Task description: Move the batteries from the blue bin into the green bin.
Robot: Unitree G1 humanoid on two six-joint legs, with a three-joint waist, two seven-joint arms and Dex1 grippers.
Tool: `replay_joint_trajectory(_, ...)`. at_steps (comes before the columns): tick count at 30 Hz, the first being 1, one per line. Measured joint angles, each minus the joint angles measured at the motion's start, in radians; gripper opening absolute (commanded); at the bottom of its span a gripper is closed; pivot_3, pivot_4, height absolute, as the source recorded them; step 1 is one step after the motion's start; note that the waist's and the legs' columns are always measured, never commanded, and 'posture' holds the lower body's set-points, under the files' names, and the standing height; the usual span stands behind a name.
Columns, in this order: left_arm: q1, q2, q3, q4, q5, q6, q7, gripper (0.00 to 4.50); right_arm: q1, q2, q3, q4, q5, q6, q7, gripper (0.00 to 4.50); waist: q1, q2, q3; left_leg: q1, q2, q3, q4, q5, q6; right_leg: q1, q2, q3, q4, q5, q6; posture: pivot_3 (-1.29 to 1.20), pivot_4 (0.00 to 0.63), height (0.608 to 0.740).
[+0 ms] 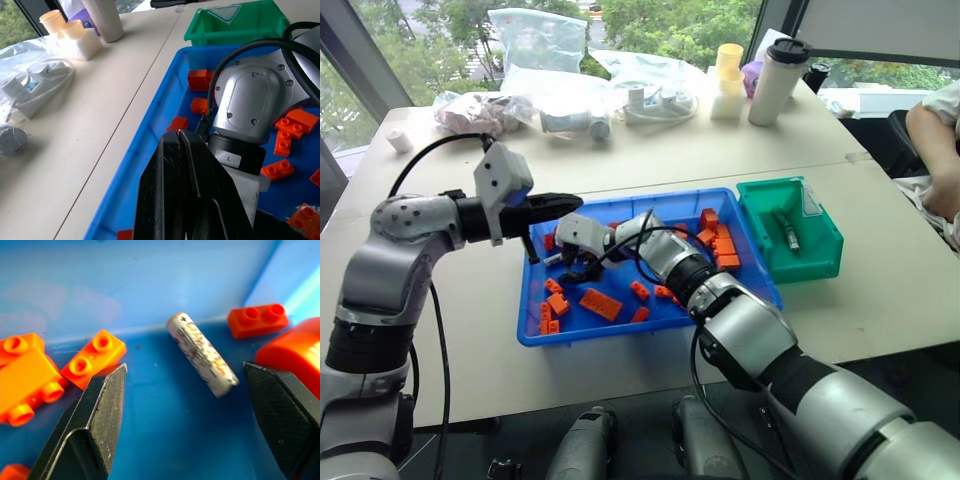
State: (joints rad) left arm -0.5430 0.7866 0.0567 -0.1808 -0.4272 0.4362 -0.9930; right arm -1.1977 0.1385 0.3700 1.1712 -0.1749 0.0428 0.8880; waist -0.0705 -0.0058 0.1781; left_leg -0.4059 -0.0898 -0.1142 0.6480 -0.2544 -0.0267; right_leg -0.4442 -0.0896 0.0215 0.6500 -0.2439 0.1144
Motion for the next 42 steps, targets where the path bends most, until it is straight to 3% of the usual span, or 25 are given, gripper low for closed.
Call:
replay_joint_trajectory(3, 0.019, 0.006, 0.009, -0.024, -0.001, 0.013, 0.007, 0.00, -0.003, 0.012, -0.004, 0.015, -0.005, -0.001, 0.002, 2.98, -0.001, 0.000, 0.000, 0.000, 0.000, 0.000, 0.000, 0.000, 0.000, 0.000, 0.000, 0.000, 0.000, 0.000, 0.000, 0.00, 0.150, 0.740)
replay_joint_trajectory(8, 0.034, 0.009, 0.020, -0.039, -0.001, 0.020, 0.016, 0.00, -0.004, 0.019, -0.007, 0.023, -0.018, -0.006, -0.008, 0.29, 0.001, 0.000, 0.000, 0.000, 0.000, 0.000, 0.000, 0.000, 0.000, 0.000, 0.000, 0.000, 0.000, 0.000, 0.000, 0.00, 0.150, 0.740)
replay_joint_trajectory(9, 0.034, 0.009, 0.021, -0.040, -0.001, 0.020, 0.016, 0.00, -0.005, 0.019, -0.009, 0.023, -0.020, -0.006, -0.009, 0.06, 0.001, 0.000, 0.000, 0.000, 0.000, 0.000, 0.000, 0.000, 0.000, 0.000, 0.000, 0.000, 0.000, 0.000, 0.000, 0.00, 0.150, 0.740)
replay_joint_trajectory(14, 0.036, 0.009, 0.032, -0.051, -0.004, 0.031, 0.022, 0.00, -0.002, -0.002, -0.012, 0.000, -0.028, 0.004, -0.025, 0.07, 0.001, 0.000, 0.000, 0.000, 0.000, -0.001, 0.000, 0.000, 0.000, 0.000, 0.000, 0.000, 0.001, 0.000, 0.000, 0.00, 0.150, 0.740)
replay_joint_trajectory(17, 0.036, 0.004, 0.031, -0.050, -0.007, 0.031, 0.021, 0.00, 0.065, -0.103, -0.024, -0.201, -0.026, 0.079, -0.007, 0.07, 0.010, 0.000, 0.000, -0.001, -0.001, -0.002, 0.002, 0.000, 0.000, 0.000, 0.000, 0.000, 0.000, 0.000, 0.000, 0.00, 0.150, 0.740)
replay_joint_trajectory(22, 0.022, -0.028, 0.009, -0.032, -0.012, 0.028, 0.014, 0.00, 0.337, -0.393, -0.096, -0.931, 0.002, 0.423, 0.085, 0.07, 0.032, 0.000, 0.000, -0.003, -0.001, -0.001, 0.002, 0.000, 0.000, 0.000, -0.001, -0.001, 0.000, 0.000, 0.000, 0.00, 0.150, 0.740)
replay_joint_trajectory(27, 0.014, -0.081, -0.040, -0.010, -0.012, 0.012, -0.004, 0.00, 0.437, -0.643, -0.279, -1.406, 0.060, 0.796, 0.105, 0.07, 0.031, 0.000, 0.000, -0.002, 0.000, 0.001, 0.003, 0.000, 0.001, 0.001, 0.000, 0.000, 0.000, 0.000, 0.000, 0.00, 0.150, 0.740)
replay_joint_trajectory(31, -0.004, -0.105, -0.066, 0.026, -0.007, -0.007, -0.026, 0.00, 0.480, -0.837, -0.402, -1.501, 0.067, 0.932, 0.073, 0.07, 0.034, 0.000, -0.001, -0.001, 0.000, 0.002, 0.003, -0.003, 0.006, 0.001, -0.001, 0.000, 0.000, 0.000, 0.000, 0.00, 0.150, 0.740)
replay_joint_trajectory(42, -0.052, -0.153, -0.105, 0.092, 0.011, -0.057, -0.056, 0.00, 0.691, -0.970, -0.466, -1.479, 0.129, 0.938, -0.017, 0.07, 0.057, 0.000, -0.001, -0.001, 0.000, 0.006, 0.004, -0.003, 0.006, 0.001, -0.002, 0.002, -0.001, 0.000, 0.000, 0.00, 0.150, 0.740)
